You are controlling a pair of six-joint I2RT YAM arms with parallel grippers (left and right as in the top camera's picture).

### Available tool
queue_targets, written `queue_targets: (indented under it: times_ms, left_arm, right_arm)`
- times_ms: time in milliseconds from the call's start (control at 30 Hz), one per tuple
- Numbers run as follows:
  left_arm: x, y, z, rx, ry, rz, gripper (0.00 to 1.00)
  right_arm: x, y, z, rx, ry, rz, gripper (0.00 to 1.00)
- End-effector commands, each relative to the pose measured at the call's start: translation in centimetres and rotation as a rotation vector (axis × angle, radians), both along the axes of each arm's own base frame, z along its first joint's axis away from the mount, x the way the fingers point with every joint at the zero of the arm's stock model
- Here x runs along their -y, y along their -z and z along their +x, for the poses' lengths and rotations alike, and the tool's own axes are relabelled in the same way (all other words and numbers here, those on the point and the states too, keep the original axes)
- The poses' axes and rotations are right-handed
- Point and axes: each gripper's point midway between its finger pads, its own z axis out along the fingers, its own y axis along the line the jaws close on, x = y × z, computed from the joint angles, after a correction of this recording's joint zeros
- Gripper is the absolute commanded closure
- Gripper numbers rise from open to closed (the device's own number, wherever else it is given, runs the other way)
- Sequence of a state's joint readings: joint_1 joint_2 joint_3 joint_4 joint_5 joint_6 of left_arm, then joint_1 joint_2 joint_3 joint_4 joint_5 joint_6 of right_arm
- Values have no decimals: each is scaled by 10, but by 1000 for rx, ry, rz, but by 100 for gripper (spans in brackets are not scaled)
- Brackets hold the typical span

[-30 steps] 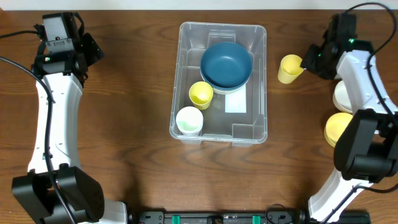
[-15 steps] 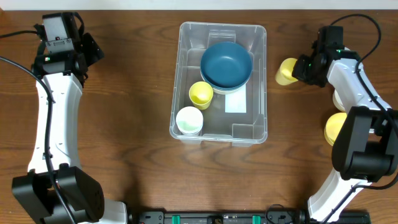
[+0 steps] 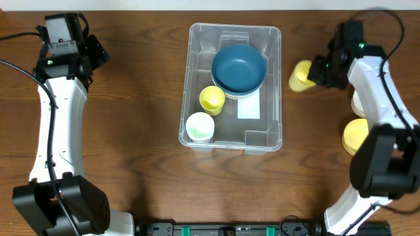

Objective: Pack container
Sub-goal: 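Grasp the yellow cup rim with the right gripper and lift, then lower the yellow cup into the yellow cup in the container, release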

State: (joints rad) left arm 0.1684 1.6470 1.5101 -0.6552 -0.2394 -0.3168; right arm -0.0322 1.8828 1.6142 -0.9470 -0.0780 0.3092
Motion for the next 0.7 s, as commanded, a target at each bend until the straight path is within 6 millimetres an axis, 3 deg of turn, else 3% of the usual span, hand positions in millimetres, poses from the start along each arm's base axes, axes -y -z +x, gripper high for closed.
queue_targets:
  times_ms: [0, 133, 267, 500, 667]
  left_arm:
    - [-3, -11, -1, 21, -10, 15, 2]
    - [-3, -11, -1, 21, -10, 15, 2]
    - [-3, -11, -2, 21, -10, 15, 2]
    - [-3, -11, -2, 21, -10, 15, 2]
    - [-3, -11, -2, 21, -10, 15, 2]
  right_arm:
    - [-38, -104, 1, 217, -170, -33, 99]
    - [-90, -151, -19, 300, -326, -46, 99]
    - [-143, -167, -33, 359, -446, -67, 99]
    - [-225, -146, -52, 355, -620, -123, 99]
    - [-263, -114, -55, 318, -693, -159, 99]
